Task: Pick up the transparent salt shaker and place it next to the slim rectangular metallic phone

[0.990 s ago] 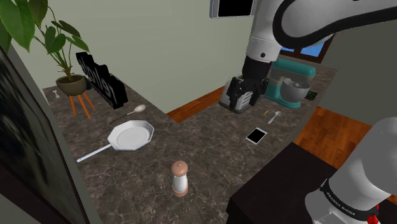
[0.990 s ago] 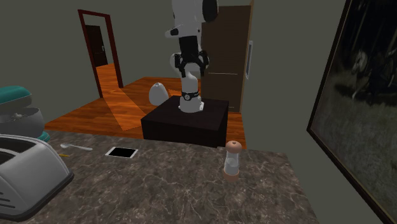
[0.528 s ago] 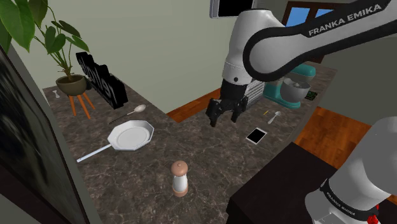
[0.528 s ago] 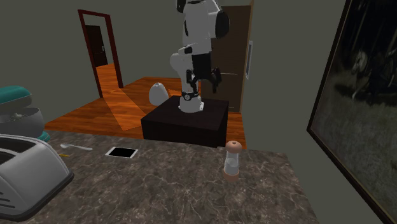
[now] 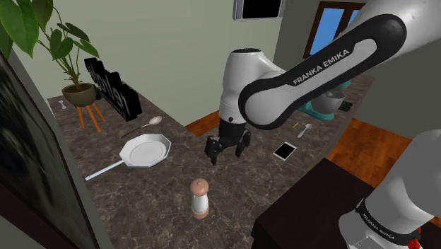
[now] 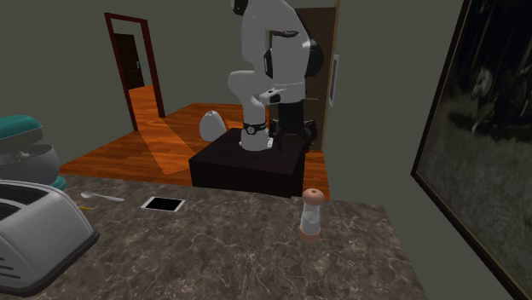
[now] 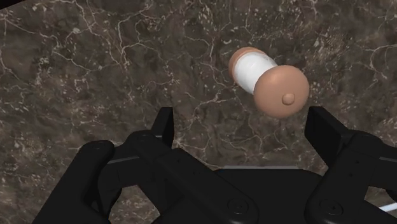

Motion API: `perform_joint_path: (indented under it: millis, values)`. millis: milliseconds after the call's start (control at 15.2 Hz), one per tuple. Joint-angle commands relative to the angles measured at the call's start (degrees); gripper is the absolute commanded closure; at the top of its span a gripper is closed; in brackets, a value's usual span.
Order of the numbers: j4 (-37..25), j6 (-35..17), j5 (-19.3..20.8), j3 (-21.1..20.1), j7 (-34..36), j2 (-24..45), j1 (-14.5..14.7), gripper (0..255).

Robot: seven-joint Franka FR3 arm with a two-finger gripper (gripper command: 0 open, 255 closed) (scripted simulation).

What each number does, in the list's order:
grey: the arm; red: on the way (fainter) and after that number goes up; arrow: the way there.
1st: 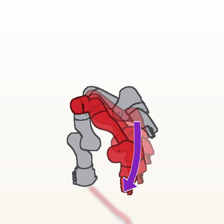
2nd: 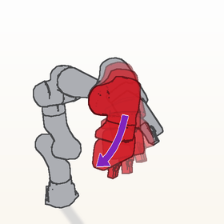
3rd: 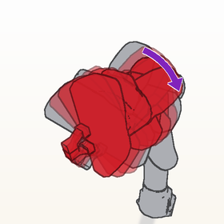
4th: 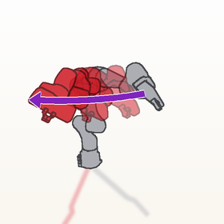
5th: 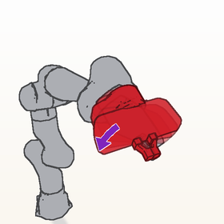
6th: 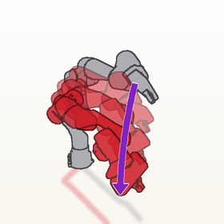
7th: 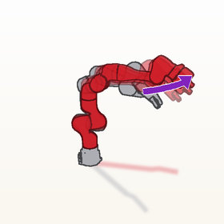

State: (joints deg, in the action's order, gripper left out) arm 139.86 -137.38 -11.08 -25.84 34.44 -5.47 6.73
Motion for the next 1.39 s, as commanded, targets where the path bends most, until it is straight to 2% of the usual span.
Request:
perform_joint_path:
  millis: [0, 198, 462, 990, 1320]
  values:
    - [-2.2, -2.9, 3.2, -1.3, 3.7, 5.5, 0.2, 0]
    - [-5.7, -5.9, 8.7, -1.7, 9.4, 13.0, 1.6, 0]
    - [-11.5, -8.4, 15.7, 0.0, 16.5, 22.8, 5.4, 0]
    - [-12.1, -13.1, 19.4, 2.5, 19.2, 28.5, 7.8, 0]
    - [-12.1, -13.1, 19.4, 2.5, 19.1, 28.5, 7.8, 0]
